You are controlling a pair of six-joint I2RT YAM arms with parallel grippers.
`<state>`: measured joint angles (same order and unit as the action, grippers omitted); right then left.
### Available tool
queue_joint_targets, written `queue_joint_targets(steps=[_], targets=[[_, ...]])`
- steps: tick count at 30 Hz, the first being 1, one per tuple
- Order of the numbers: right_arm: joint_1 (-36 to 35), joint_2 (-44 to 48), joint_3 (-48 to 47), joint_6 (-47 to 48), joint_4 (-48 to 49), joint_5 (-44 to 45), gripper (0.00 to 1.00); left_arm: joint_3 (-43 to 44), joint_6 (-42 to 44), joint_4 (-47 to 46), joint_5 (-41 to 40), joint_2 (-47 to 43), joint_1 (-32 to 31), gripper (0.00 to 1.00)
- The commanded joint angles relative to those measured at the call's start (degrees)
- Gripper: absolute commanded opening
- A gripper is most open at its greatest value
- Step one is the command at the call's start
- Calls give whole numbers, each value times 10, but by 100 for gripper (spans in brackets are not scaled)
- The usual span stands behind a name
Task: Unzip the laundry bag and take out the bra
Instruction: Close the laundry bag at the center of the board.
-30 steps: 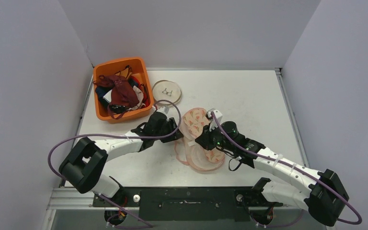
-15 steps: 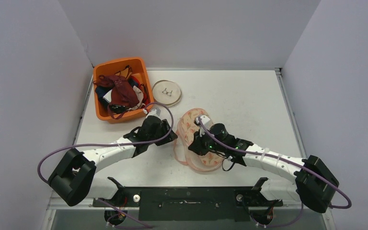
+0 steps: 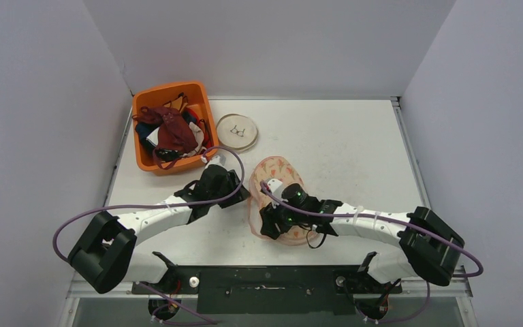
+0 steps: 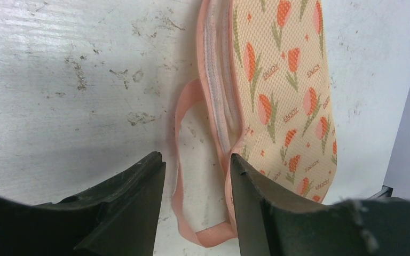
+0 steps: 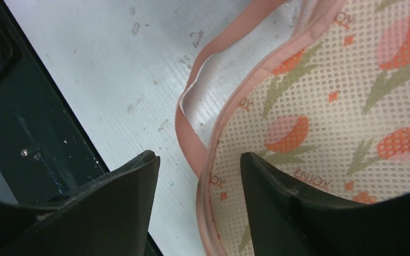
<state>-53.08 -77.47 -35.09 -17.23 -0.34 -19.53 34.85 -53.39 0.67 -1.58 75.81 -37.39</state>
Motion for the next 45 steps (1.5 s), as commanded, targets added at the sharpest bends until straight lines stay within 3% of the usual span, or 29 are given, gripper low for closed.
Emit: queue_joint_targets(steps=[1, 5, 9, 19, 30, 33, 40, 45], targets=[[-18, 37, -46, 13, -37, 54, 65, 23, 4, -11, 16, -4, 4, 47], [-19, 97, -46, -8, -48, 165, 70, 20, 2, -21, 32, -3, 8, 48], [-19, 86, -62, -8, -39, 242, 63, 9, -6, -52, 42, 16, 23, 48], [-19, -32, -125, -43, 35, 289, 44, 38, -20, -120, 59, 107, 44, 38], [-6, -146, -166, -72, 73, 319, 42, 42, -28, -156, 63, 147, 50, 29], [-1, -166, -170, -77, 78, 327, 34, 38, -29, -166, 70, 159, 55, 26], [2, -166, -157, -76, 77, 330, 7, 38, -33, -185, 82, 184, 60, 22], [-4, -122, -133, -71, 71, 329, 5, 37, -33, -199, 83, 186, 62, 20]])
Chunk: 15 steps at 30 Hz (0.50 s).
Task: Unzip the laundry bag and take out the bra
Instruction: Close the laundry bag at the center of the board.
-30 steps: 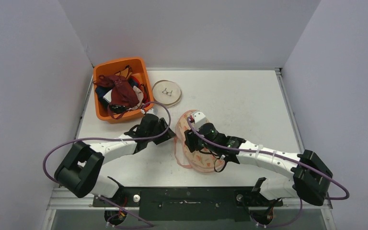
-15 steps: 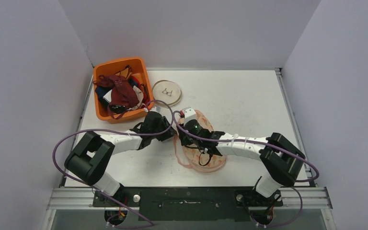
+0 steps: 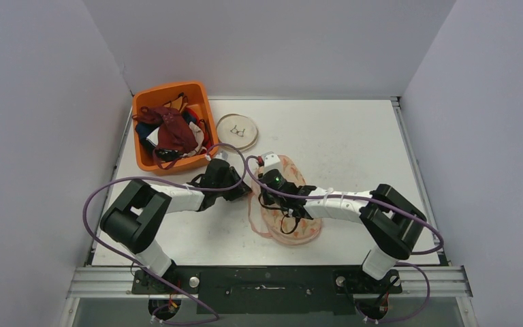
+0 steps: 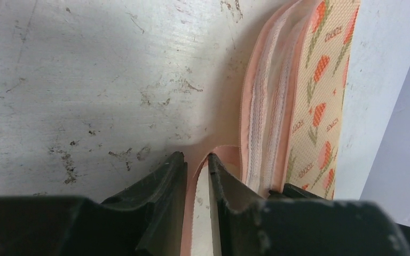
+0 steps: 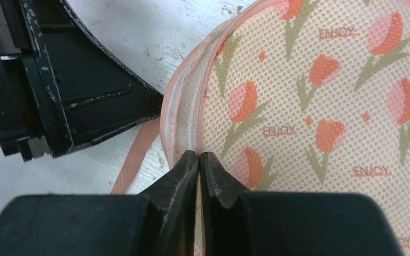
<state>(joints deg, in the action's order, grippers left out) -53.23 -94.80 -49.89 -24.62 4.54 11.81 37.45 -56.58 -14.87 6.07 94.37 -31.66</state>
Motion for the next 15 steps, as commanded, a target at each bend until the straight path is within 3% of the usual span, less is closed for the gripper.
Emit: queue_joint_targets(steps=[1, 9, 15], targets=[[-5, 65, 22, 6, 20, 15, 5, 10, -1, -44, 5, -2, 5, 19], [-11, 160, 67, 15, -5, -11, 5, 21, -2, -55, 11, 14, 5, 3], [-13, 208, 88, 16, -13, -29, 5, 32, -3, -57, 10, 24, 5, 0]])
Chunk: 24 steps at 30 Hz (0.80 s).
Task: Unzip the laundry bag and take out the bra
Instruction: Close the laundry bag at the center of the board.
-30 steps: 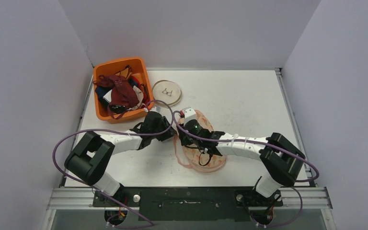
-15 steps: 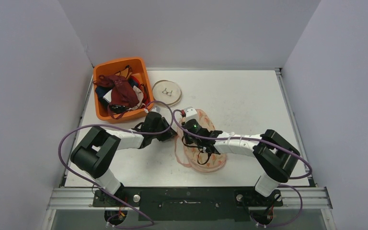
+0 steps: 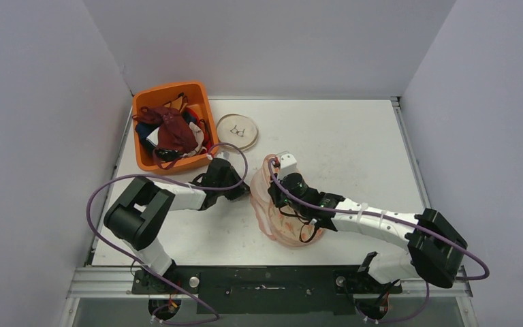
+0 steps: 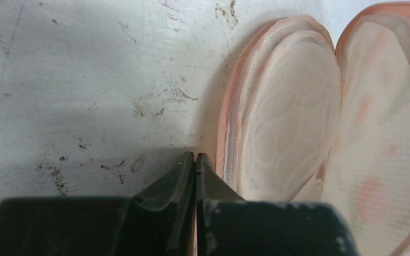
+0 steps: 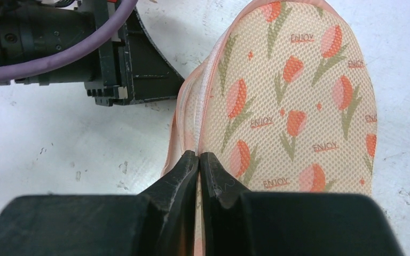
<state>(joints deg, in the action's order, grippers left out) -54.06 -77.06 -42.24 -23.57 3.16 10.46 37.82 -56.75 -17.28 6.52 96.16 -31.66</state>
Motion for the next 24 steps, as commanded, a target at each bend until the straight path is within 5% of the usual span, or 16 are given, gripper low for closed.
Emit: queue_joint_targets(steps=[1, 16, 22, 24], targets=[[-5, 34, 14, 6, 1, -20, 5, 29, -1, -33, 5, 8, 5, 0], [-10, -81, -4, 26, 26, -124, 7, 39, -2, -16, -3, 4, 5, 0], [-10, -30, -14, 0, 13, -84, 63, 28, 6, 31, -23, -41, 8, 16], [-9, 1, -22, -2, -11, -70, 72, 22, 12, 54, -26, -70, 10, 22]])
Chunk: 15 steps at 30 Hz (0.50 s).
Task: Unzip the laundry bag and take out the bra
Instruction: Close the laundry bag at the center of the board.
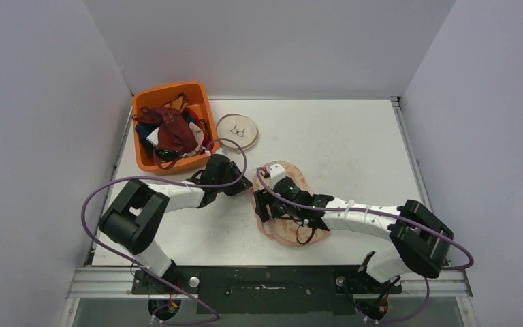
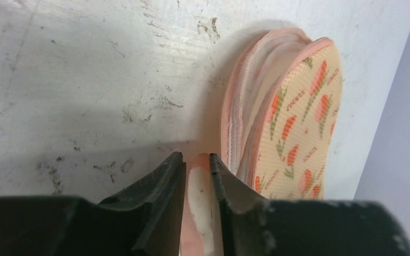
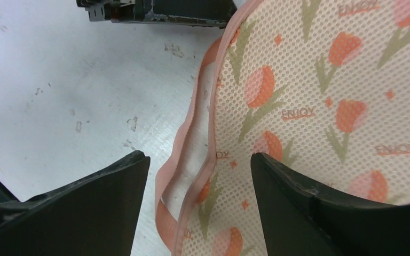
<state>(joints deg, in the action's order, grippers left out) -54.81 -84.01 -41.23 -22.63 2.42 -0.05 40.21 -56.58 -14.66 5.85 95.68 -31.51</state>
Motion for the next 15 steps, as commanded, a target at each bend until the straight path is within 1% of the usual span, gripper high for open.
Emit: queue_joint_targets(steps=[1, 3, 5, 8, 9, 11, 13, 15], targets=[[0, 87, -34, -12, -15, 42, 75, -4, 14, 42, -21, -83, 9, 25], [2, 124, -30, -12, -41, 58, 77, -7, 21, 71, -26, -121, 9, 31], [5, 162, -14, -19, -63, 80, 78, -7, 28, 95, -26, -168, 9, 35], [20, 226, 33, -44, -69, 118, 77, -1, 30, 110, -19, -218, 0, 37], [30, 248, 55, -53, -64, 121, 73, 4, 29, 107, -26, -230, -12, 37], [59, 298, 105, -65, -34, 80, 59, 20, 39, 90, -41, -239, -43, 36], [86, 326, 154, -81, 21, -14, 51, 36, 57, 49, -33, -222, -73, 33], [93, 337, 186, -96, 60, -73, 47, 47, 56, -6, 14, -181, -76, 26]])
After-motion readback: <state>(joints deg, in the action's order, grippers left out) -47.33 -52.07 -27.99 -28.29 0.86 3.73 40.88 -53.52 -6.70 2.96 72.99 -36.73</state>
